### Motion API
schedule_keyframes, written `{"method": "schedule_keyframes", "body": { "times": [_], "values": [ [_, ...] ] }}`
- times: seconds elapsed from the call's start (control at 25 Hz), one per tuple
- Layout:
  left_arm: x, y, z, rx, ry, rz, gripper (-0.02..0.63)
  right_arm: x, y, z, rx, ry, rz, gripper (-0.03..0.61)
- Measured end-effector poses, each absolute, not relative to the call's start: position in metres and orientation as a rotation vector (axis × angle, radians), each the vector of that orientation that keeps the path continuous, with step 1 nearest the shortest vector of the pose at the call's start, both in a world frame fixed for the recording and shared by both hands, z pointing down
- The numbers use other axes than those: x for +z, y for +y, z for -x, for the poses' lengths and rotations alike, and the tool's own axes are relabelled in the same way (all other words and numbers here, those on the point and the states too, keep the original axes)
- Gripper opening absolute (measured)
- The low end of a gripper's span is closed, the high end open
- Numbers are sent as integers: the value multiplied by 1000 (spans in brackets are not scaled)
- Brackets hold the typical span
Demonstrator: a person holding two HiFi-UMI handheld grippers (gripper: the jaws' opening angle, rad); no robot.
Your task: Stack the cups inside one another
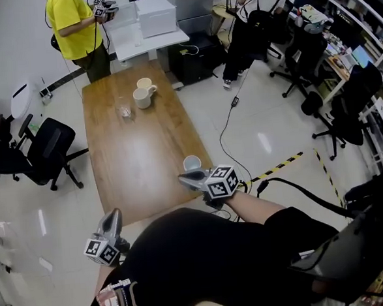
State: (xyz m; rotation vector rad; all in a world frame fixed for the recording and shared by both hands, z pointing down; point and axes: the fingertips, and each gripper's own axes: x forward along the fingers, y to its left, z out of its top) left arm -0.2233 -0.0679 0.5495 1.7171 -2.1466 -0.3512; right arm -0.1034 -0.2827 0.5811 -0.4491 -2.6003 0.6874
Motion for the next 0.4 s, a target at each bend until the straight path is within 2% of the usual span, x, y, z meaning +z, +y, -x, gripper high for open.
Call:
{"method": "schedule_keyframes", "body": {
  "times": [0.4],
  "values": [
    [551,-65,222,-354,-2145,-1707,3,579,-279,104,681,-2609,468,12]
  ]
}}
